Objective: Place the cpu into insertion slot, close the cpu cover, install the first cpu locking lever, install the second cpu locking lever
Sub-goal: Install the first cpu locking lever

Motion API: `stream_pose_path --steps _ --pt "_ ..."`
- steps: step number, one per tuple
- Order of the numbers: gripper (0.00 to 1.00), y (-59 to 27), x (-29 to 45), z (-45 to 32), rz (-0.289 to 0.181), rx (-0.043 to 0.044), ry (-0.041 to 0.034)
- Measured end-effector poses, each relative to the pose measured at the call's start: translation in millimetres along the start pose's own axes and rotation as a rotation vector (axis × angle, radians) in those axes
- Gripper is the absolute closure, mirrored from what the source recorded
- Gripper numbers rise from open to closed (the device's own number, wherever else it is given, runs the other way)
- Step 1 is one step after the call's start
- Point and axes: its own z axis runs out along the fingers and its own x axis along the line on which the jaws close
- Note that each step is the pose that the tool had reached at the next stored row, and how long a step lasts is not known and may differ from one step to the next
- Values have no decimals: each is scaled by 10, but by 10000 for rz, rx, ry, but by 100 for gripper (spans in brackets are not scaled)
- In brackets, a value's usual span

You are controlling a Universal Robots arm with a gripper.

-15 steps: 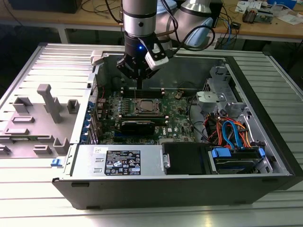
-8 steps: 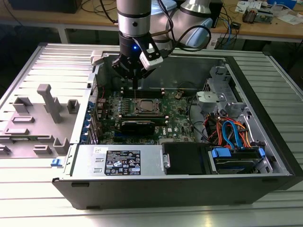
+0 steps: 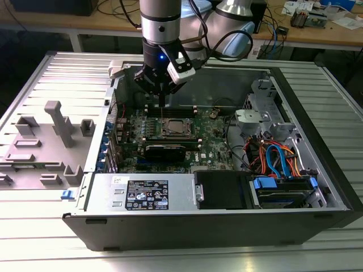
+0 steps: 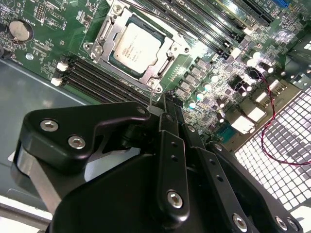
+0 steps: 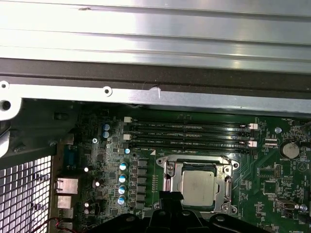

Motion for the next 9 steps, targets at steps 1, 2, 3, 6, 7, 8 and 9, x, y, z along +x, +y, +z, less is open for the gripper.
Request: stream_pose_path --steps 1,2,3,6,7,8,9 --pt "89 0 1 0 1 0 0" --pt "89 0 4 0 2 1 0" --pt "89 1 8 0 4 0 0" --pt "89 2 34 1 1 -3 0" --pt "89 2 43 3 1 -3 0" --pt "89 3 51 4 1 -2 0" --pt "89 4 63 6 1 -3 0"
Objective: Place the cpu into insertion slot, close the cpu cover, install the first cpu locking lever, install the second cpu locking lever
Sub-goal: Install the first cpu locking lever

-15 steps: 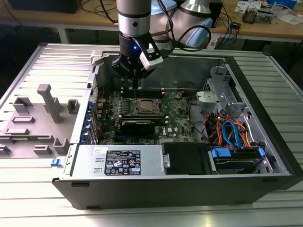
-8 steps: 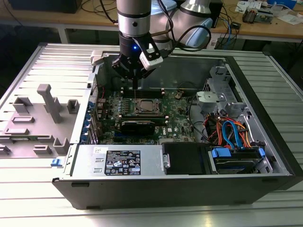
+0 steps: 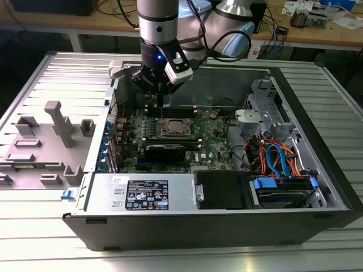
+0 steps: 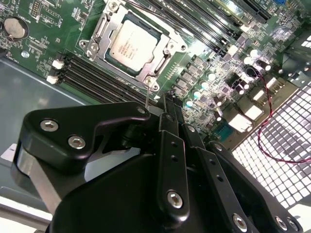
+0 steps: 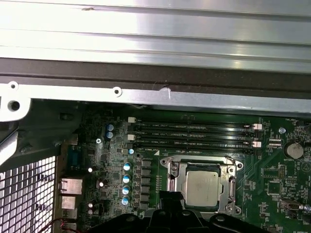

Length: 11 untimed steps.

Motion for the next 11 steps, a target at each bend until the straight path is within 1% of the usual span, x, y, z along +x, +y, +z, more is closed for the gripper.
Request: stream_pose_path --steps 5,11 --pt "89 8 56 9 1 -5 1" --pt "89 33 65 71 2 -5 15"
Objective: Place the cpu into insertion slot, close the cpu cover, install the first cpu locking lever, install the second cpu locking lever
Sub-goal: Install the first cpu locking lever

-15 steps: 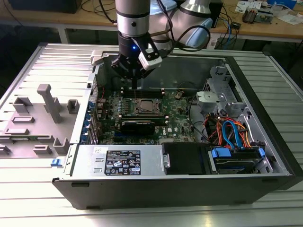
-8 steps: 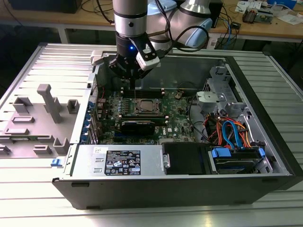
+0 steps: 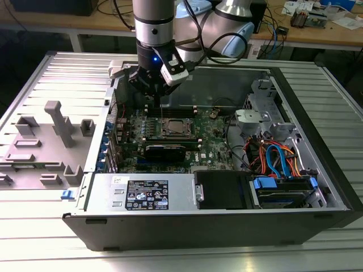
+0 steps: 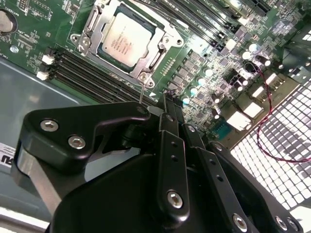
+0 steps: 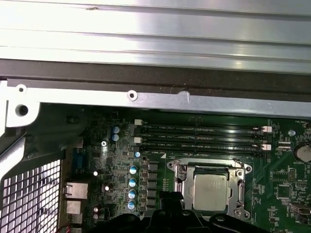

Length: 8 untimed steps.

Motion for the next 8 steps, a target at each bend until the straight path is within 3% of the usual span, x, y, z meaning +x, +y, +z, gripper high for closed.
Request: stream_pose_path --steps 8 --pt "89 37 4 46 -283 -13 1"
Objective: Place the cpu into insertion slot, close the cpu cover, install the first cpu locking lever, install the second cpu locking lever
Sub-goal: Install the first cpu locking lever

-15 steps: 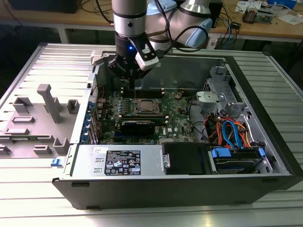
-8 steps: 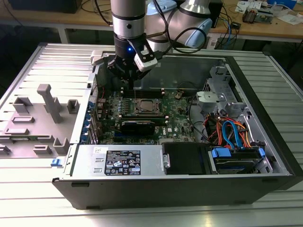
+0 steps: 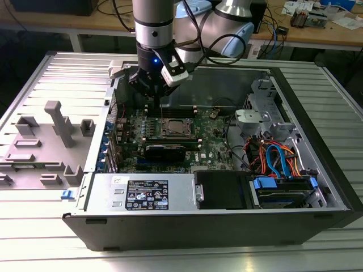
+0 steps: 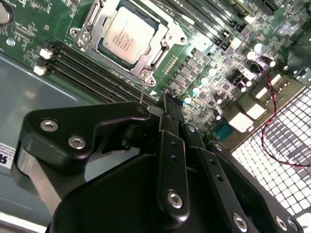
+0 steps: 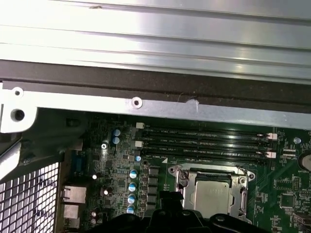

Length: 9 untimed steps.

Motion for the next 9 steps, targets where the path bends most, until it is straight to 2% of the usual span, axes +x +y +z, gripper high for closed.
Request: stream_pose_path --steps 9 --pt "89 33 0 11 268 1 1"
